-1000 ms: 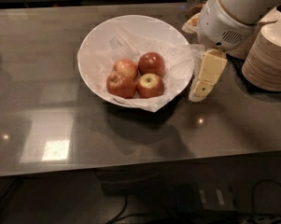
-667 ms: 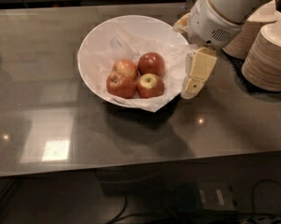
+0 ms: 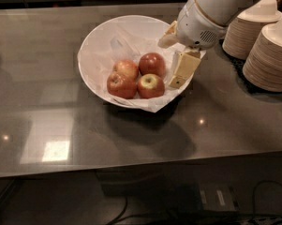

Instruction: Pick apple from white bowl

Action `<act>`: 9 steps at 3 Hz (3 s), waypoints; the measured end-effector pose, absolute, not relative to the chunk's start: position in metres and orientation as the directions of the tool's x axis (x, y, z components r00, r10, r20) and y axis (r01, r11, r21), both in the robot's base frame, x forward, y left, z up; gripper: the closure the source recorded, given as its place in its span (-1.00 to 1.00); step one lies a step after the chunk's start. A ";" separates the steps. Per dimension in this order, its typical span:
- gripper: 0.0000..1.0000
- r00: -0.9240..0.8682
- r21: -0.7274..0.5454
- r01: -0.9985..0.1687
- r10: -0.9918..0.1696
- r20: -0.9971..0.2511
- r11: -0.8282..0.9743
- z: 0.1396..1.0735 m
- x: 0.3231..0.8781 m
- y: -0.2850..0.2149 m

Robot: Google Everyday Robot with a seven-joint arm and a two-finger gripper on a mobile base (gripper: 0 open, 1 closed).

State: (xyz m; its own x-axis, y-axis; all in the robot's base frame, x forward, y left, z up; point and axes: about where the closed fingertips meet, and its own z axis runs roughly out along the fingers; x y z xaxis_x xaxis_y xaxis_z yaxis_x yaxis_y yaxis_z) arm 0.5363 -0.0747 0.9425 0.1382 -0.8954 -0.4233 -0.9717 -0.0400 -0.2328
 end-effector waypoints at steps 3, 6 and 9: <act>-0.44 0.182 -0.221 -0.972 -0.837 -0.516 -0.075 0.920 0.551 -0.063; -0.36 0.183 -0.177 -0.978 -0.847 -0.499 -0.107 0.896 0.543 -0.060; -0.36 0.212 -0.200 -0.971 -0.852 -0.479 -0.129 0.907 0.542 -0.056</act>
Offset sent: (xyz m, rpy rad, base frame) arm 0.0204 0.0060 -0.0235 0.1285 0.0146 0.0604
